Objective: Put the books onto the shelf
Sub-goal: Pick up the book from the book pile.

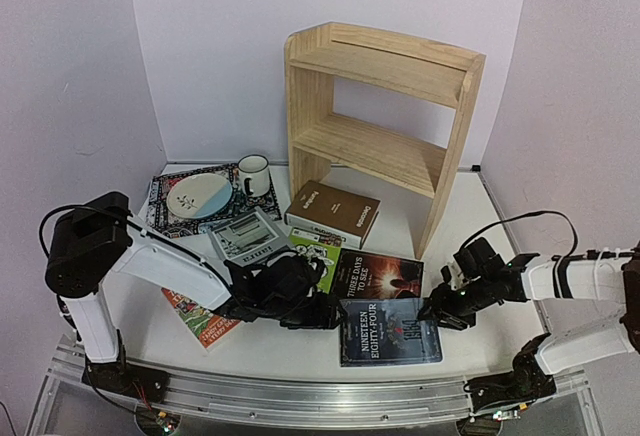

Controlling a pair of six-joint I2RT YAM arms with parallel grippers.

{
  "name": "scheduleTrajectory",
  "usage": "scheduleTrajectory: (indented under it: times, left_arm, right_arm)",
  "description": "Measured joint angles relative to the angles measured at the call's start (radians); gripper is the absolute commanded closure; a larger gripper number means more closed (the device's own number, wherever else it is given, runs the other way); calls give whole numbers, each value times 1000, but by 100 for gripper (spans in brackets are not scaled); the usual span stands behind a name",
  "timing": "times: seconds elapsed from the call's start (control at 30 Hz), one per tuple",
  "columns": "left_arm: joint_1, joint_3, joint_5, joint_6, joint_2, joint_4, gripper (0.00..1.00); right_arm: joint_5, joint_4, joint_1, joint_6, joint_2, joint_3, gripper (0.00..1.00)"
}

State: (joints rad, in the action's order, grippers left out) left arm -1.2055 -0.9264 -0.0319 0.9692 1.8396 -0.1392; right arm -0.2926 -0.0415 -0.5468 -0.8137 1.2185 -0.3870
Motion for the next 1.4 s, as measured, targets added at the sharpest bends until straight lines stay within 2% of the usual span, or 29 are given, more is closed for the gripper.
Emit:
scheduleTrajectory:
  times: [0.2, 0.5, 0.67, 0.77, 0.87, 0.9, 0.97, 1.1, 1.13, 1.2, 1.3, 1.4]
  left_arm:
    - [7, -48, 21, -9, 39, -1, 33]
    - [9, -95, 36, -15, 95, -7, 33]
    - [16, -106, 42, -12, 113, -29, 38]
    - [20, -117, 56, -14, 124, -27, 44]
    - [25, -121, 63, -22, 130, -27, 57]
    - [28, -121, 63, -29, 131, -25, 65]
    - [32, -121, 65, -29, 132, -17, 98]
    - [41, -120, 68, -44, 114, -10, 100]
    - [41, -120, 68, -47, 108, -8, 100]
    - [41, -120, 64, -49, 103, -7, 100]
    - [41, -115, 56, -55, 85, -6, 100]
    - [45, -98, 39, -57, 26, 8, 100]
  right_arm:
    - [-16, -3, 0, 15, 12, -8, 68]
    - [-26, -11, -4, 23, 23, -16, 68]
    - [-26, -12, -4, 25, 24, -16, 72]
    - [-29, -9, -4, 31, 26, -18, 76]
    - [-30, -9, -3, 33, 26, -21, 78]
    - [-30, -9, -3, 34, 26, -21, 79]
    - [-30, -9, -3, 34, 26, -21, 80]
    - [-22, -3, -2, 35, 19, -21, 80]
    - [-19, -2, -3, 35, 17, -21, 80]
    - [-15, 3, -3, 35, 9, -21, 73]
    - [-4, 21, -4, 37, -18, -21, 53]
    - [6, 32, -4, 50, -73, -22, 39]
